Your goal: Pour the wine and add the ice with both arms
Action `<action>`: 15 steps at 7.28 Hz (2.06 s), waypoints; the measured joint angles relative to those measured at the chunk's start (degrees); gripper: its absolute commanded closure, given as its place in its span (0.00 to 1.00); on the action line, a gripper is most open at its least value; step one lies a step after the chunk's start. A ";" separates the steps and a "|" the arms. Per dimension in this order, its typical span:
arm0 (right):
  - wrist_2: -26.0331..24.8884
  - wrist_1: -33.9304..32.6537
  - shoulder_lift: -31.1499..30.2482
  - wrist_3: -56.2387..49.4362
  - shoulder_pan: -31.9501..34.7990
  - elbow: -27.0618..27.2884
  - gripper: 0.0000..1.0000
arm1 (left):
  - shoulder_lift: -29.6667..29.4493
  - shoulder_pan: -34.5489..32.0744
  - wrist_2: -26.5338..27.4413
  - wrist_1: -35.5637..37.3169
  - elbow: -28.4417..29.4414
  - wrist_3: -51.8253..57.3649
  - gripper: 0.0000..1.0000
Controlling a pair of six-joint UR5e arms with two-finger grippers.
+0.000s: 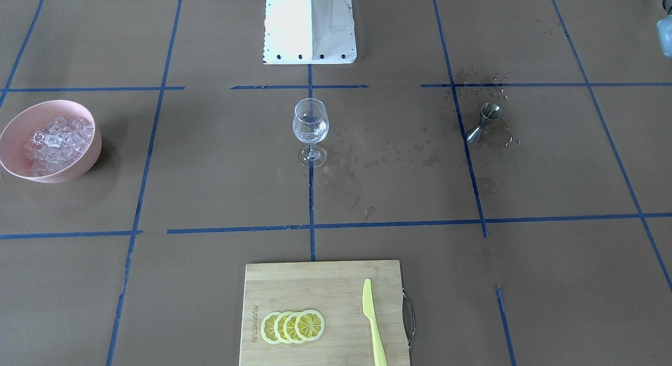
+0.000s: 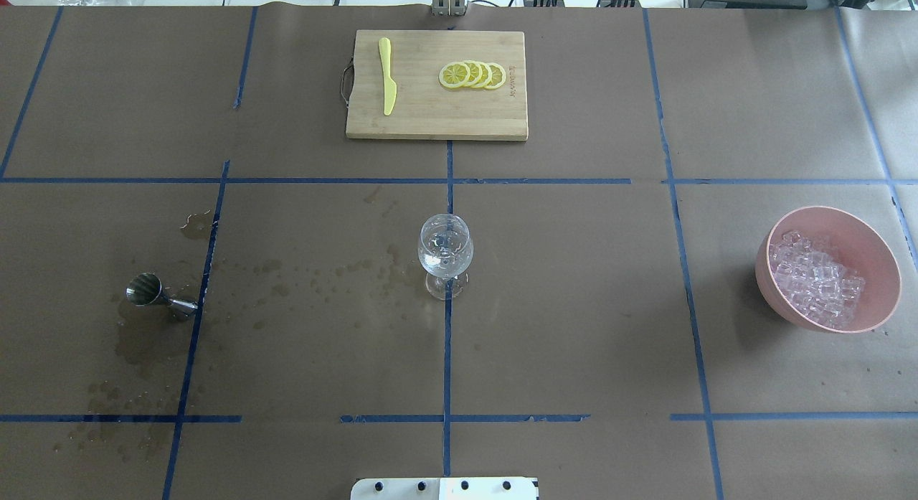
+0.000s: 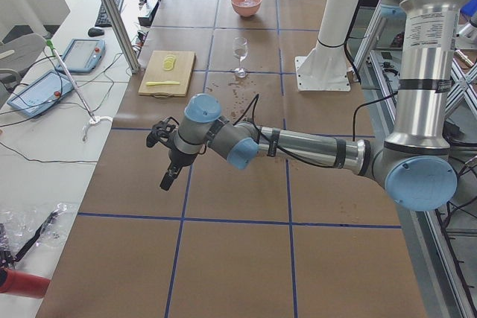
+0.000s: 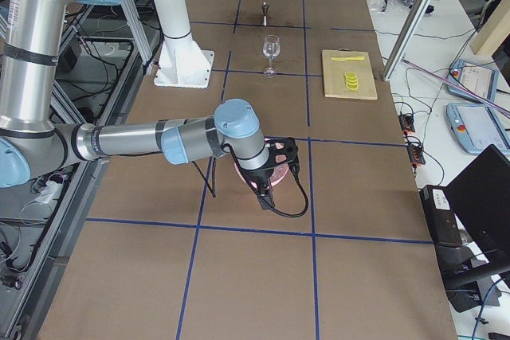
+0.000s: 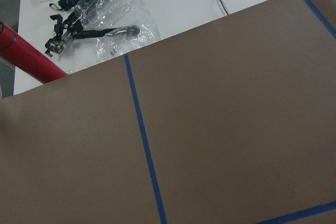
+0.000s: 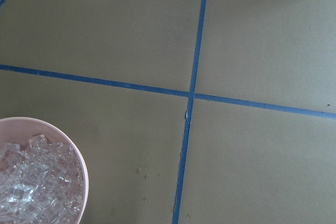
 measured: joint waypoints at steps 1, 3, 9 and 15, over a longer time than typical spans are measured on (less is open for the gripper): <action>0.15 -0.04 0.00 0.06 0.00 0.00 0.00 | 1.85 -2.39 -1.56 3.11 0.28 5.43 0.00; 1.55 -0.01 0.05 0.15 0.00 0.08 0.00 | 4.84 -5.71 -9.78 12.62 0.19 9.23 0.00; 2.61 3.66 -0.34 16.26 -11.42 7.37 0.00 | 9.06 -6.87 -17.62 15.55 -1.57 9.77 0.00; -16.19 25.22 -2.81 38.69 -37.76 2.28 0.20 | 8.93 -6.84 -17.69 15.06 -2.83 9.76 0.00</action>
